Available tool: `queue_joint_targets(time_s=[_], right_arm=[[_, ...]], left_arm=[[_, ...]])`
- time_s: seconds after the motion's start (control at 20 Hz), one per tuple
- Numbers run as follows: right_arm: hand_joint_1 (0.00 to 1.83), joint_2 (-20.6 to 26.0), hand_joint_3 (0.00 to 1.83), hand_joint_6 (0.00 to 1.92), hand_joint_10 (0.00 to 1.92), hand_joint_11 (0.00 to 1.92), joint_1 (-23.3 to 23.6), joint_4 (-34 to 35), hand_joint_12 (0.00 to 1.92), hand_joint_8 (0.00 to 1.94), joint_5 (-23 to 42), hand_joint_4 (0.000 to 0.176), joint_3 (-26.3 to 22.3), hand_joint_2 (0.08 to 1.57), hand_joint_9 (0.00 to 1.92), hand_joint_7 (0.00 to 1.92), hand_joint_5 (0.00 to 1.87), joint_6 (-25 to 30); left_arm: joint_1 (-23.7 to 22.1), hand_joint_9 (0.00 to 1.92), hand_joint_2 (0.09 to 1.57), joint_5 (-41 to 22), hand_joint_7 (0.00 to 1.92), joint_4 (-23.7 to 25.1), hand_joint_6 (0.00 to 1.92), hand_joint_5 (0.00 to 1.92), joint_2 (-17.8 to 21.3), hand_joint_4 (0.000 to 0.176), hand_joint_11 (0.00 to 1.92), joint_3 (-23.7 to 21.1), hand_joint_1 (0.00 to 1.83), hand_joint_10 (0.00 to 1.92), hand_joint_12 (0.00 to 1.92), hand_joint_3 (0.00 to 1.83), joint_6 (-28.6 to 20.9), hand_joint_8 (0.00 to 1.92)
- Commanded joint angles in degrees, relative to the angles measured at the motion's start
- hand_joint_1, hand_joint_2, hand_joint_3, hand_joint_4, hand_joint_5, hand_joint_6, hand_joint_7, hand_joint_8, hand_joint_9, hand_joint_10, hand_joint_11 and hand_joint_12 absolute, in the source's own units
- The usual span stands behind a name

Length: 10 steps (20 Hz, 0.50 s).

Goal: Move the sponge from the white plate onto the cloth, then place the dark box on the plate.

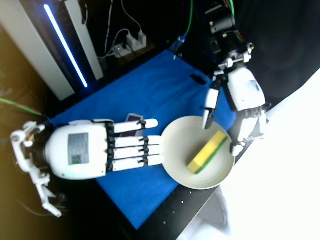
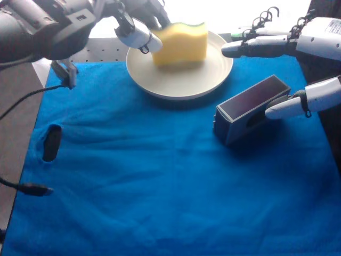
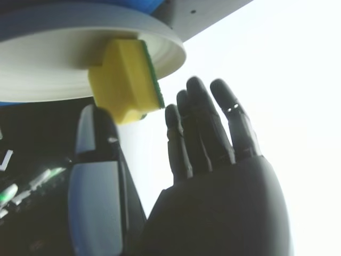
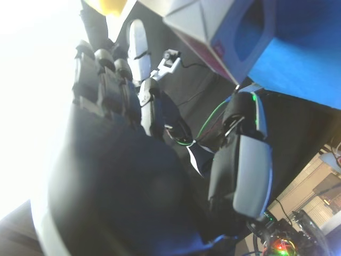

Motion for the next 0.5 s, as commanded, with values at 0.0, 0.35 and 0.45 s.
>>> queue_joint_targets(time_s=[0.0,0.35,0.45], right_arm=[[0.66,0.0,0.00,0.00,0.00,0.01,1.0,3.7,0.14,0.00,5.1,0.144,0.2,0.99,0.04,0.10,0.18,0.3],[0.65,-0.1,0.00,0.00,0.01,0.03,1.0,3.8,0.16,0.01,5.1,0.120,0.0,0.98,0.07,0.13,0.21,0.3],[0.67,0.0,0.00,0.00,0.01,0.02,1.0,3.8,0.15,0.00,5.1,0.127,-0.2,0.98,0.08,0.13,0.19,0.6]], left_arm=[[-0.9,1.03,1.22,-5.9,0.86,-1.2,1.37,0.69,-0.1,0.000,0.31,0.7,1.16,0.06,1.23,0.00,-0.6,1.21],[-0.8,1.02,1.17,-10.0,0.87,-0.8,1.04,0.89,1.3,0.005,0.09,-1.0,1.19,0.07,1.56,0.00,-3.9,1.25],[-0.7,0.81,1.14,-12.3,0.87,0.3,0.90,0.96,4.1,0.000,0.07,-4.2,1.21,0.63,1.72,0.02,-3.9,1.29]])
